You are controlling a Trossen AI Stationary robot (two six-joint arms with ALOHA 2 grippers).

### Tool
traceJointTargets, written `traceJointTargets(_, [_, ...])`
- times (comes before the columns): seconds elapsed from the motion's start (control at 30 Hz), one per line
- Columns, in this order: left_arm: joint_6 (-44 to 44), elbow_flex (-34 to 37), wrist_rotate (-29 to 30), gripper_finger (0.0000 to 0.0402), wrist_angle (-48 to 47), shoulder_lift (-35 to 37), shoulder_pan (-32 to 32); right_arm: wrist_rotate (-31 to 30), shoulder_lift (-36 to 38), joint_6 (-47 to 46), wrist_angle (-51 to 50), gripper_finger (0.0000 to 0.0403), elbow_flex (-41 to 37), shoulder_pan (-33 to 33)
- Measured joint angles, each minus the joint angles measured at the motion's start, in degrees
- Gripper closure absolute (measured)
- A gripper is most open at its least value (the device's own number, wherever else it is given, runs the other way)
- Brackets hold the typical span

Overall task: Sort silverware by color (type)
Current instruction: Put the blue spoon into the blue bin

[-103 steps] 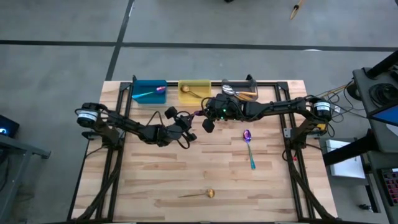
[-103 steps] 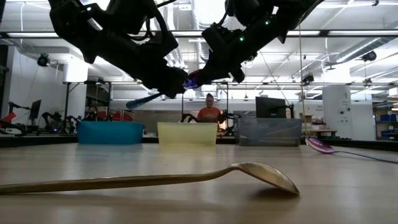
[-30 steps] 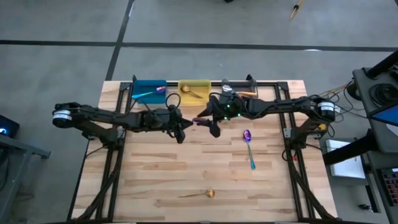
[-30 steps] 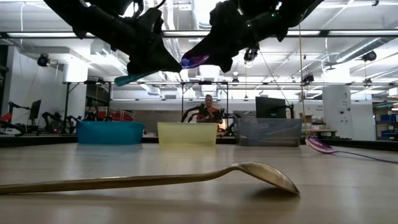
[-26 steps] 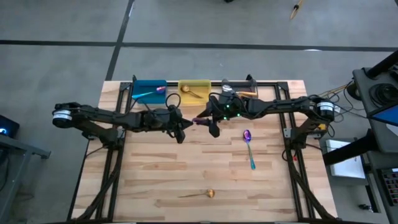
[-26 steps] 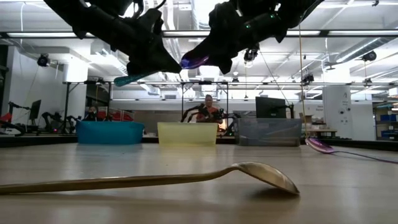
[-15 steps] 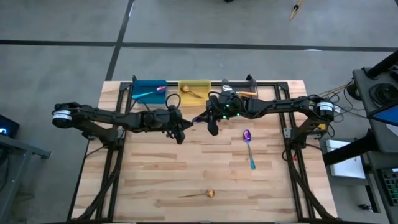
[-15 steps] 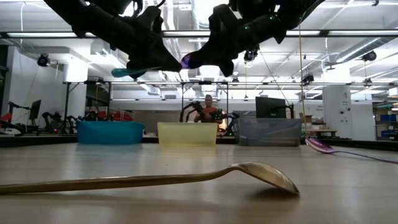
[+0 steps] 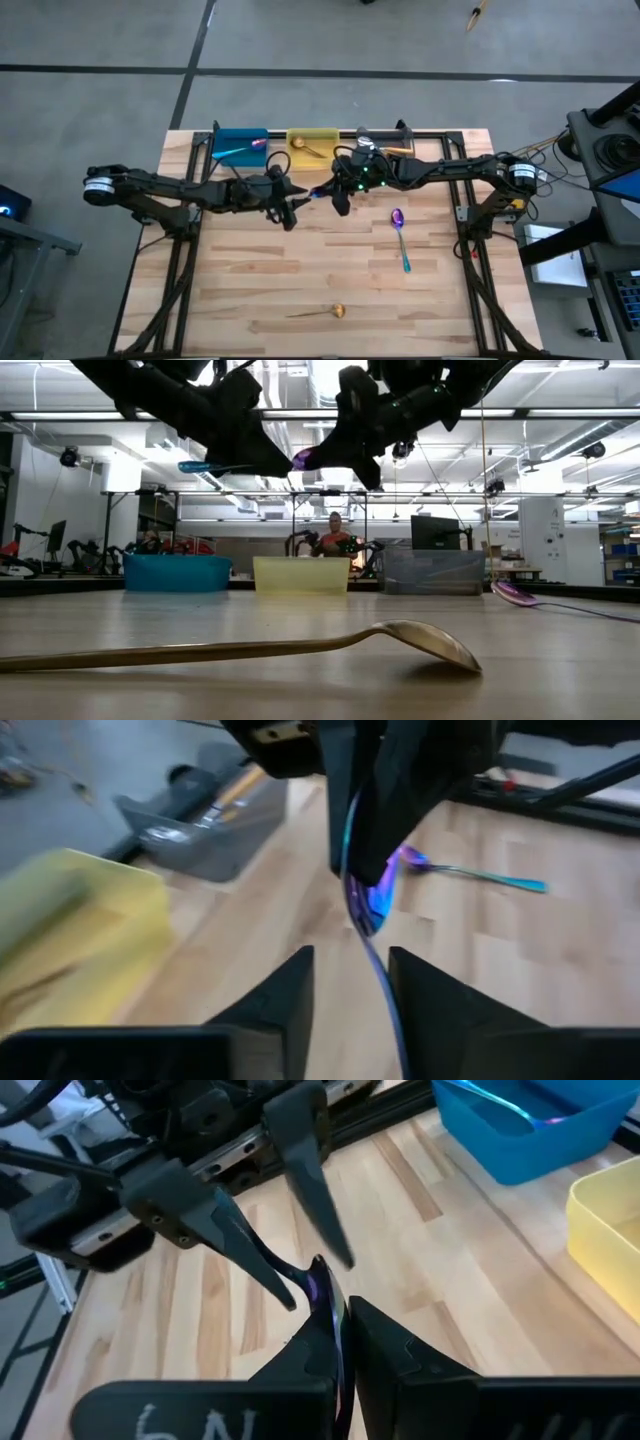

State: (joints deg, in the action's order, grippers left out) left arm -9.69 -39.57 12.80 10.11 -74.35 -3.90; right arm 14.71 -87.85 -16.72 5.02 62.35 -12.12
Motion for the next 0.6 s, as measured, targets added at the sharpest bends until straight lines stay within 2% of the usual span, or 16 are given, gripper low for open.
traceJointTargets(0.13, [4.11, -0.04, 4.17, 0.0252, -0.31, 0.00, 0.02, -0.78, 0.00, -1.32, -0.02, 0.0394, 0.00, -0.02])
traceJointTargets(0.33, [11.11, -0.02, 11.33, 0.0201, -1.36, 0.00, -0.07, -6.93, 0.31, -1.84, -3.34, 0.0394, 0.04, -0.61])
traceJointTargets(0.47, [16.57, 0.07, 17.23, 0.0182, -1.67, -0.02, -0.17, -13.57, 0.31, -2.85, -5.22, 0.0395, 0.03, -0.68])
traceJointTargets(0.6, [17.69, 0.07, 17.73, 0.0176, 0.87, -0.63, -0.17, -18.67, -0.06, -4.44, -5.08, 0.0395, -0.13, -0.68])
